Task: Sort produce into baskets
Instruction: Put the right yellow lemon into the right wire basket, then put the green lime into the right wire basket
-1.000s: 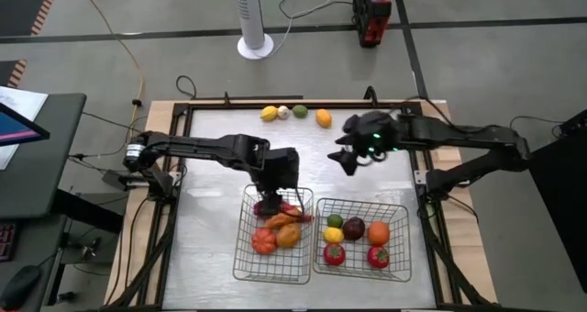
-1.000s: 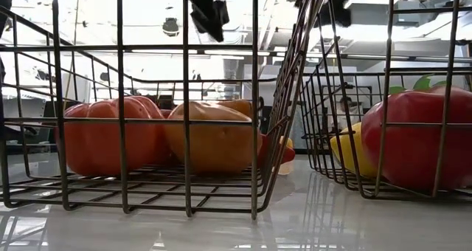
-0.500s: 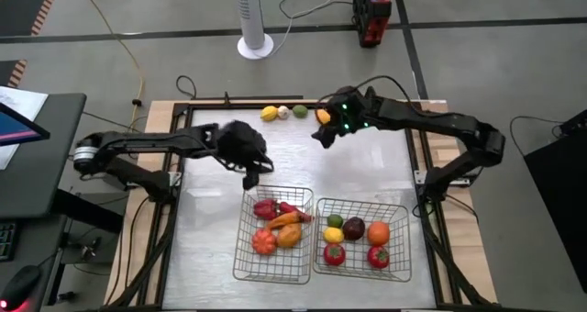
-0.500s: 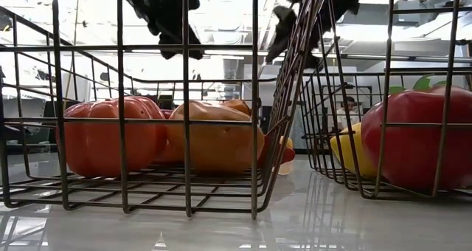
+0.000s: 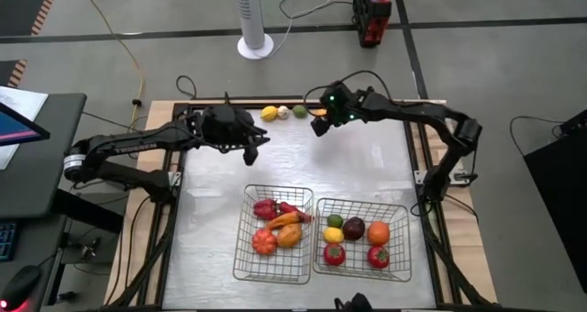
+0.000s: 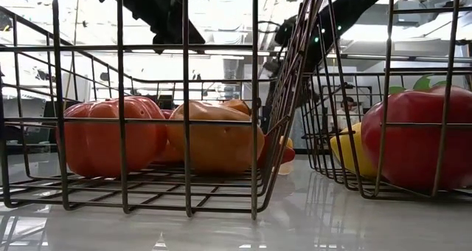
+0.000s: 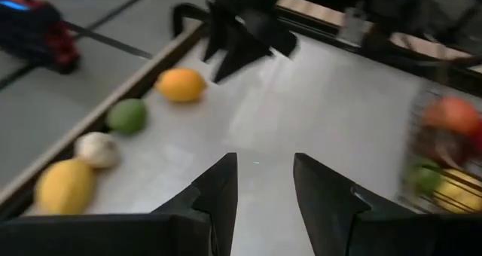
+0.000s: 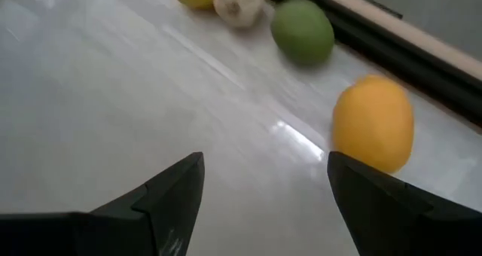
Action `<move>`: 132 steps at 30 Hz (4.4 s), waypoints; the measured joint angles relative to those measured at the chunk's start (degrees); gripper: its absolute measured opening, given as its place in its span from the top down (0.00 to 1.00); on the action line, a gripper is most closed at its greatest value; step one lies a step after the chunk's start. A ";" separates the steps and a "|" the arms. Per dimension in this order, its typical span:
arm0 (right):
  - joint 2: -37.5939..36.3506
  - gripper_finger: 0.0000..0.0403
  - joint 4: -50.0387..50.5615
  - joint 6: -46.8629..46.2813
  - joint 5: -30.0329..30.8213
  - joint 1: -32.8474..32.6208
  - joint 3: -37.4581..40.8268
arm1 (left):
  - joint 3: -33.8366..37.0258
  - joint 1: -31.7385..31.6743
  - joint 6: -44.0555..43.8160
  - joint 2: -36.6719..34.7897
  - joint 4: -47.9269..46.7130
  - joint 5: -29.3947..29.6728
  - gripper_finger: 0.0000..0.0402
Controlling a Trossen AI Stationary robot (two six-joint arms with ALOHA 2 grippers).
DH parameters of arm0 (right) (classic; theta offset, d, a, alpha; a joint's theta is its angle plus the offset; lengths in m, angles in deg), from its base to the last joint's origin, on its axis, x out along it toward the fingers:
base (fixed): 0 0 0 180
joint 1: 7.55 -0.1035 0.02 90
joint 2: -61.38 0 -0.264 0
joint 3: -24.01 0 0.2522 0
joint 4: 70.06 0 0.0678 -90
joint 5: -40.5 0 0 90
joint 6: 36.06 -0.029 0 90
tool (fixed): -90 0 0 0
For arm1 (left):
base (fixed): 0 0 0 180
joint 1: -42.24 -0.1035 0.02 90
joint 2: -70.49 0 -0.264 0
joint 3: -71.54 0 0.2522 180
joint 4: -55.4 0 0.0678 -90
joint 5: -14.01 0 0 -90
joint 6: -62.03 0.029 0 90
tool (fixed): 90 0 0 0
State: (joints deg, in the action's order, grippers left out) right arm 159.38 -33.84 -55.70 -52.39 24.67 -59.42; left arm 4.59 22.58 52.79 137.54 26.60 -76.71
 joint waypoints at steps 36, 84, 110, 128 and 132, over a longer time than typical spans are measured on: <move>5.40 0.15 -9.87 -1.53 16.53 2.27 2.98 | -0.04 -13.95 7.22 0.45 -0.01 2.02 0.71; -6.52 0.38 11.94 8.48 -7.66 -1.81 0.68 | -0.04 -13.02 1.45 0.45 -1.08 -0.14 0.71; -18.37 0.38 32.71 12.41 -21.20 -33.93 0.72 | -0.05 -12.91 -1.60 1.24 -0.74 0.30 0.71; -15.48 0.13 43.68 0.11 -19.52 -45.28 0.72 | -10.60 -14.79 7.50 21.55 -6.90 -5.60 0.69; -15.57 0.03 45.86 -2.96 -19.74 -45.78 0.72 | -14.59 -17.12 11.96 25.26 -10.25 -6.22 0.62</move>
State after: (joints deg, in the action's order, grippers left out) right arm 143.81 12.02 -58.66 -72.13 -21.12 -58.69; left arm -10.00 5.46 64.74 162.80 16.35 -82.93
